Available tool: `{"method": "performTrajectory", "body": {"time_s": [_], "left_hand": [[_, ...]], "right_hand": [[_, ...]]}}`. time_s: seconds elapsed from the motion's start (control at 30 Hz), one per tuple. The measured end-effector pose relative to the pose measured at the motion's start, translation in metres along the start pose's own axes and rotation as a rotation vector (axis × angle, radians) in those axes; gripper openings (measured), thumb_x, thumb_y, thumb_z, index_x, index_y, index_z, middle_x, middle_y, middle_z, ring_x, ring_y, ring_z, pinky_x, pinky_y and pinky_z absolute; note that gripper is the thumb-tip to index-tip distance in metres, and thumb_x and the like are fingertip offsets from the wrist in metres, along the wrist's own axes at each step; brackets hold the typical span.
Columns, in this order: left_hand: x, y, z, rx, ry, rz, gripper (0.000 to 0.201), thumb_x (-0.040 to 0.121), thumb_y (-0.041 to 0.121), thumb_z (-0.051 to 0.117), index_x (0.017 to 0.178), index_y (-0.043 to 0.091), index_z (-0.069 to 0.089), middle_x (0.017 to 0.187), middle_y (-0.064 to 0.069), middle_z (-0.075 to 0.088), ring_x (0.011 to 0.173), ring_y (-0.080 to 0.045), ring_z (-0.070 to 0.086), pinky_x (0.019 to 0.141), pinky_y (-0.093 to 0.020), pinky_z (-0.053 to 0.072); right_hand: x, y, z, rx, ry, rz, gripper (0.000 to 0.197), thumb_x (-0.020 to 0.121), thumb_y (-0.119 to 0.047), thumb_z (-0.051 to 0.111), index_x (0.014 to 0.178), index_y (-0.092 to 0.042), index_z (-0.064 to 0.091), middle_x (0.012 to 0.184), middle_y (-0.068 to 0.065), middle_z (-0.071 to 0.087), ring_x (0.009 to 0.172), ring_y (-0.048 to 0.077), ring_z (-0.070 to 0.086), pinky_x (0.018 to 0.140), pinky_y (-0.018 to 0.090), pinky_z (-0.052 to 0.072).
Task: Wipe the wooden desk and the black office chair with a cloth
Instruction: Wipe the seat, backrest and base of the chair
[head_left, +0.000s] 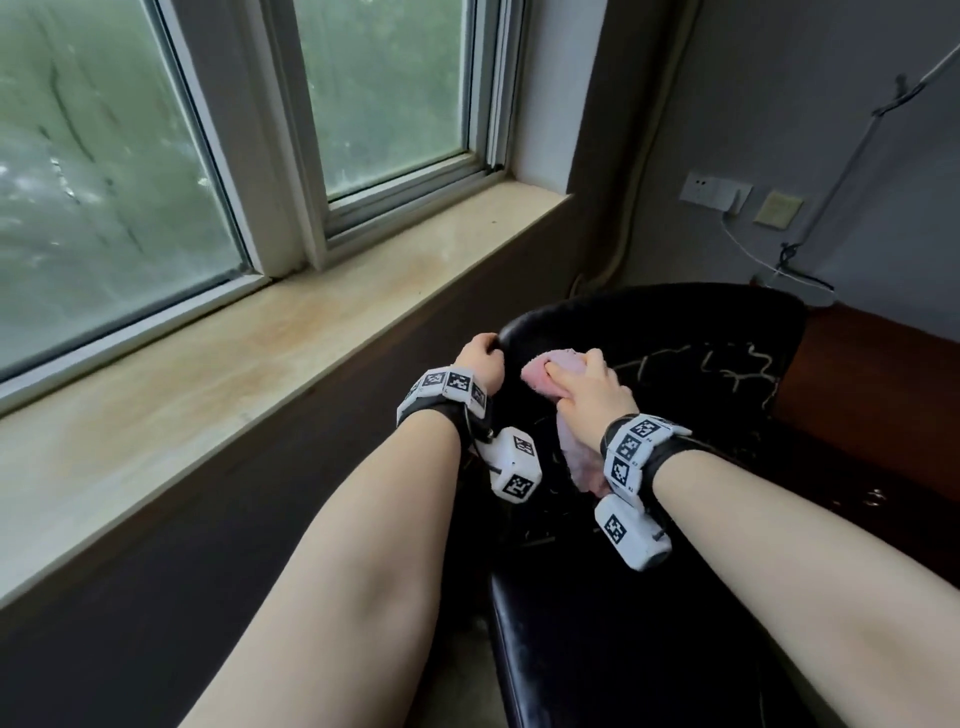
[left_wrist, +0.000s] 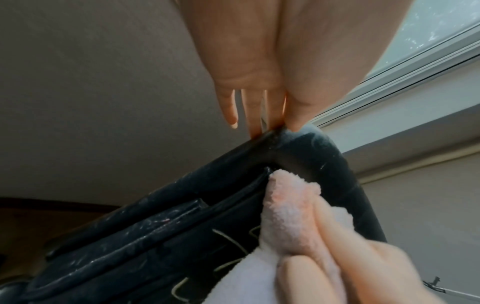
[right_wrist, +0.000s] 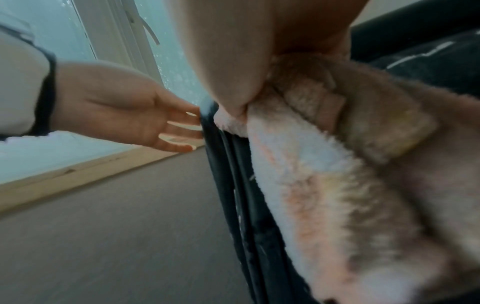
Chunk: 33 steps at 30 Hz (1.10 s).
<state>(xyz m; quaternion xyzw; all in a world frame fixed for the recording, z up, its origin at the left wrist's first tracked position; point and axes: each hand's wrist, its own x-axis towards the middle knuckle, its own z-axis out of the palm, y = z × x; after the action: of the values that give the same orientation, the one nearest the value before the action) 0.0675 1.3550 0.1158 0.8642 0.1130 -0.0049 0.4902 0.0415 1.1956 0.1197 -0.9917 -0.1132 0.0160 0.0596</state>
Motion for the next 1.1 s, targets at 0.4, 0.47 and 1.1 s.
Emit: {"method": "performTrajectory", "body": {"time_s": [0.4,0.47,1.1], "left_hand": [[-0.011,-0.015,0.012,-0.075,0.02,-0.014,0.047,0.089,0.015,0.047,0.135,0.027,0.047,0.13,-0.006,0.057,0.123,-0.025,0.048,0.103,-0.028,0.036],[-0.011,-0.014,0.013,-0.09,0.045,-0.036,0.046,0.091,0.016,0.046,0.136,0.026,0.046,0.133,-0.007,0.055,0.125,-0.025,0.047,0.105,-0.026,0.033],[0.01,-0.016,0.033,-0.578,0.056,-0.249,0.062,0.088,0.062,0.025,0.123,0.024,0.06,0.131,-0.008,0.057,0.124,-0.025,0.05,0.111,-0.044,0.031]], "right_hand": [[-0.022,0.016,0.034,-0.113,-0.225,-0.04,0.045,0.092,-0.023,0.045,0.134,-0.04,0.042,0.122,0.008,0.032,0.116,0.028,0.039,0.089,0.04,0.043],[-0.022,0.017,0.029,-0.09,-0.259,-0.041,0.042,0.092,-0.024,0.043,0.132,-0.039,0.046,0.114,0.006,0.034,0.108,0.028,0.045,0.085,0.039,0.046],[0.007,0.02,0.037,-0.302,-0.055,-0.397,0.045,0.092,-0.031,0.045,0.135,-0.037,0.04,0.138,0.004,0.03,0.122,0.029,0.036,0.079,0.038,0.042]]}}
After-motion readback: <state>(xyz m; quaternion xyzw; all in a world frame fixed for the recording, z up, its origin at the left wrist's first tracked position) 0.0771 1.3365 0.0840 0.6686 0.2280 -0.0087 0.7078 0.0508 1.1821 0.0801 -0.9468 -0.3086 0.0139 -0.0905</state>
